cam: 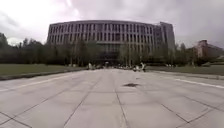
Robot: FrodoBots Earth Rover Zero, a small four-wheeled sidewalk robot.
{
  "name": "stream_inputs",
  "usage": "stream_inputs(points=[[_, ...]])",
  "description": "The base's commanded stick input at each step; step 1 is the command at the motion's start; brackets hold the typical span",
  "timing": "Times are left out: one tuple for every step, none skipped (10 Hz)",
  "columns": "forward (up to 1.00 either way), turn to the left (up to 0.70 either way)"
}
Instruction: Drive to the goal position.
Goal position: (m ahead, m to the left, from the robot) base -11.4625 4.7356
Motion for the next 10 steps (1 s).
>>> stream_inputs(points=[[0.7,0.0],[0.7,0.0],[0.7,0.0],[0.7,0.0],[0.7,0.0],[0.7,0.0],[0.7,0.0],[0.7,0.0],[0.7,0.0],[0.7,-0.02]])
